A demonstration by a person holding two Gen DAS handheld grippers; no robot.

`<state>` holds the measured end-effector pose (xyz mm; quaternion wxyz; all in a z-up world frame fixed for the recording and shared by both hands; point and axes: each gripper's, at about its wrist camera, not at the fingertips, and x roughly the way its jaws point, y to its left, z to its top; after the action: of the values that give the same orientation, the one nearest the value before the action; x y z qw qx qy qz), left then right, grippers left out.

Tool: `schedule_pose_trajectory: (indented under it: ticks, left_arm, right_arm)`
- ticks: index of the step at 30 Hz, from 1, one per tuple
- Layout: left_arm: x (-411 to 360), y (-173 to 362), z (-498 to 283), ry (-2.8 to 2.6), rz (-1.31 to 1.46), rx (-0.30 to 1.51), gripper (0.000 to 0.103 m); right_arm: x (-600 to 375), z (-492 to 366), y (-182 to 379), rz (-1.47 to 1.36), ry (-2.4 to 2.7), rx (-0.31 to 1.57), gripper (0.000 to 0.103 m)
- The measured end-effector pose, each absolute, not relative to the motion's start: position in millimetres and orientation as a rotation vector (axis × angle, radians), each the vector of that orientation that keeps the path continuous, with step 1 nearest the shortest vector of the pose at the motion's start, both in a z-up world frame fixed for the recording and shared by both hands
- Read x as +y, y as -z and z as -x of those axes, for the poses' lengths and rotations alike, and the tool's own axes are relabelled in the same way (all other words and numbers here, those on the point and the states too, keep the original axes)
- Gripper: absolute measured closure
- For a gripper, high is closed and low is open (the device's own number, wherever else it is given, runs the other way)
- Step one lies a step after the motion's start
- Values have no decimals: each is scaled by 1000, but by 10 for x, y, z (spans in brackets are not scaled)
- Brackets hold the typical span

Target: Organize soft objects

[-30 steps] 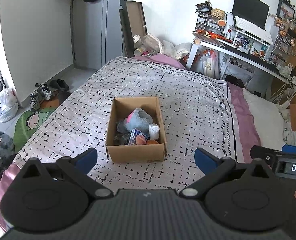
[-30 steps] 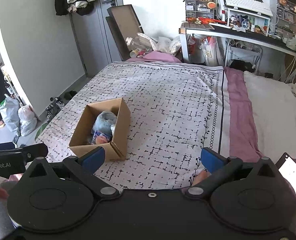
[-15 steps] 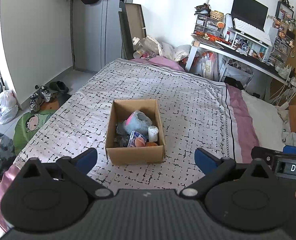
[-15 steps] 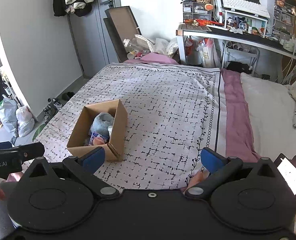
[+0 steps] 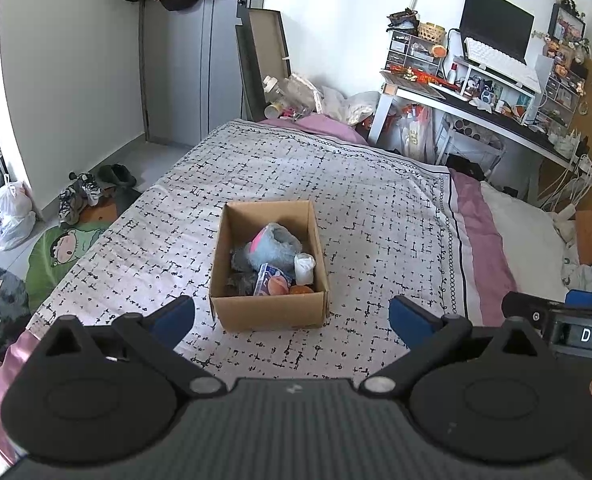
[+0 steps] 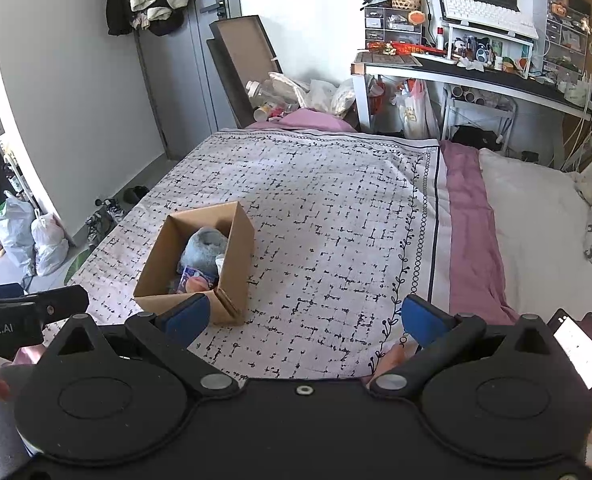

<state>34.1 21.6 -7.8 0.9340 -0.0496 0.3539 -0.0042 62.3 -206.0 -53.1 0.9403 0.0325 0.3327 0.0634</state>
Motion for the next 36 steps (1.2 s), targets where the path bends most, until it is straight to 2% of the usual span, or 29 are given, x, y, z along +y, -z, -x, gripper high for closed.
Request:
schedule_pose_trajectory:
  ticks: [36]
  left_arm:
    - [200, 113, -310, 19, 113, 728, 1]
  right_arm:
    - [-2051, -610, 552, -64, -119, 676, 0]
